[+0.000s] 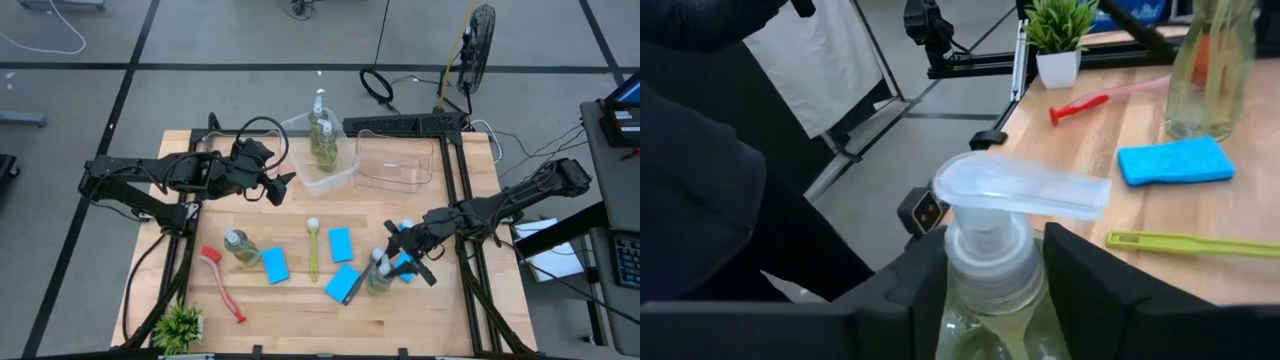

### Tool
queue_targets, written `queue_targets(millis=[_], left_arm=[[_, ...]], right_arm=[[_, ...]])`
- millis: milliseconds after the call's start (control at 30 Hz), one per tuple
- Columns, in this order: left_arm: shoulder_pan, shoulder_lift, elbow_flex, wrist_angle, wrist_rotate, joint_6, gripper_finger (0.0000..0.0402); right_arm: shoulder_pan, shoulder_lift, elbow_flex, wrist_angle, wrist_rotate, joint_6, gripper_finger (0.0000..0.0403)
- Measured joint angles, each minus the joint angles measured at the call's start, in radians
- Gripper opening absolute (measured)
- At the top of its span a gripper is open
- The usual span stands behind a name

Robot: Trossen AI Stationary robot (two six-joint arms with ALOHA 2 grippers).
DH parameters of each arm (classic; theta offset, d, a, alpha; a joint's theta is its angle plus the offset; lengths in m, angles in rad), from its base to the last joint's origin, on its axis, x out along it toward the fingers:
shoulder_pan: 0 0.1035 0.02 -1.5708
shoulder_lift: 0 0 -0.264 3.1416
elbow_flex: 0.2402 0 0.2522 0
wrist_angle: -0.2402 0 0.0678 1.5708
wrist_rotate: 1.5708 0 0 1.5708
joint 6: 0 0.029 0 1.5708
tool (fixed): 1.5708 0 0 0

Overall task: Pick & Place Kitchen Sink Supplies
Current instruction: Put the liquid dishwashing soap into the middle transparent bin

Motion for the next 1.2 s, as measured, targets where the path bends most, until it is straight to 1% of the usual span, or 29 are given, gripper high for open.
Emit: queue_targets(millis=[100,200,400,533,600,700,800,867,967,1033,1067,1167,1200], left_arm=[[0.000,0.000,0.000,0.000,0.000,0.000,0.0392],[0.000,0.000,0.000,0.003,0.000,-0.001,0.0392],[0.000,0.000,0.000,0.010,0.000,-0.003,0.0392],[0.000,0.000,0.000,0.050,0.003,-0.013,0.0392],[0.000,0.005,0.000,0.087,0.035,-0.025,0.0392],[-0.003,0.024,0.000,0.141,0.122,-0.010,0.0392],[-0.016,0.064,0.000,0.217,0.170,0.005,0.0392],[-0.032,0.092,-0.001,0.234,0.177,0.021,0.0392],[-0.050,0.153,-0.001,0.318,0.184,0.054,0.0392],[-0.063,0.184,-0.002,0.333,0.187,0.072,0.0392],[-0.067,0.201,-0.001,0.368,0.194,0.079,0.0392],[-0.080,0.241,-0.002,0.397,0.223,0.078,0.0392],[-0.084,0.256,-0.002,0.437,0.234,0.072,0.0392]], right_arm=[[-0.001,-0.008,0.000,-0.002,0.004,-0.006,0.0119],[0.000,-0.016,0.000,-0.002,-0.007,0.001,0.0107],[0.001,-0.029,-0.002,-0.004,-0.007,0.005,0.0106],[0.001,-0.029,-0.005,0.016,-0.007,0.006,0.0105],[0.001,-0.028,-0.006,0.031,-0.002,0.005,0.0104],[0.000,-0.040,-0.006,0.050,0.018,0.006,0.0104],[0.000,-0.064,-0.006,0.066,0.049,0.005,0.0104],[-0.002,-0.078,-0.006,0.082,0.061,0.004,0.0104],[-0.002,-0.112,-0.005,0.083,0.097,0.005,0.0103],[-0.004,-0.135,-0.003,0.084,0.124,0.005,0.0103],[-0.004,-0.148,-0.003,0.079,0.128,0.002,0.0103],[-0.011,-0.178,-0.003,0.081,0.162,-0.010,0.0103],[-0.013,-0.190,-0.003,0.079,0.175,-0.018,0.0103]])
